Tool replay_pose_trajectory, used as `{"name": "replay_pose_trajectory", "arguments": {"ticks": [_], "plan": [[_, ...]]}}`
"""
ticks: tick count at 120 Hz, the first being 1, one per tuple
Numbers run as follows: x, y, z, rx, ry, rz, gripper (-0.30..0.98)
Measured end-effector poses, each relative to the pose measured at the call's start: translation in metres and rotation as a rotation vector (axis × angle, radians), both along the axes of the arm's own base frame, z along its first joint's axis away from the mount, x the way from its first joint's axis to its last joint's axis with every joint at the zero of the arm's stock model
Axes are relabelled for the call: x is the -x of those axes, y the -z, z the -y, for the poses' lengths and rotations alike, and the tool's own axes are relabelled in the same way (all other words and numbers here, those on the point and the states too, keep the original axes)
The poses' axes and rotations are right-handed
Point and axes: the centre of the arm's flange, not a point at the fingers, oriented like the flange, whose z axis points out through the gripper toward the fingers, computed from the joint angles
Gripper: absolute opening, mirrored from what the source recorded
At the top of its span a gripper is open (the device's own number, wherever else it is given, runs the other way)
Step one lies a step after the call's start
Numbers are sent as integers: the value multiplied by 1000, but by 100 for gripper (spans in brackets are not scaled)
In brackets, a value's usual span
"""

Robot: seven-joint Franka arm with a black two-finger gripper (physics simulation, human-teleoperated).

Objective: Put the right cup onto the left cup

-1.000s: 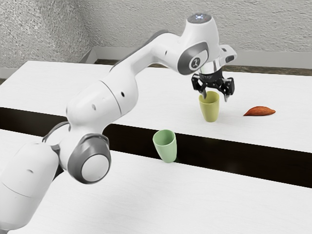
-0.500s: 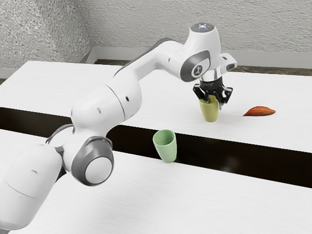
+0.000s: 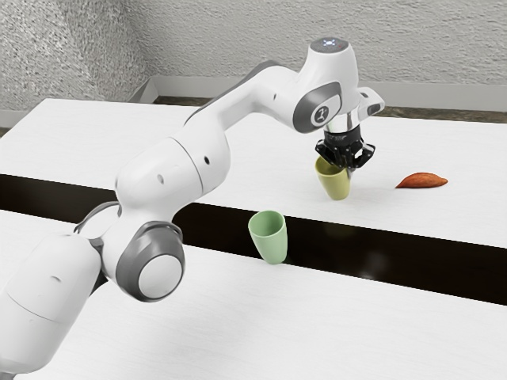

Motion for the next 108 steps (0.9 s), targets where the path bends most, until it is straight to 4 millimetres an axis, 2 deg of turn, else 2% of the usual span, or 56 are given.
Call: {"name": "replay_pose_trajectory", "arguments": {"ticks": [24,28,35,44,56,78,98,108], "plan": [[4,-21,-3,-7,-4,2,-9],[5,-29,-7,-10,-8,3,-9],[10,-55,-16,-11,-17,4,-9],[23,-80,-28,-15,-29,-17,-9],[55,-99,-34,-34,-35,-65,-10],[99,-103,-68,-42,-103,-119,-10],[116,-116,-67,-16,-128,-96,-10],[134,-121,-64,-18,-132,-97,-10]]}}
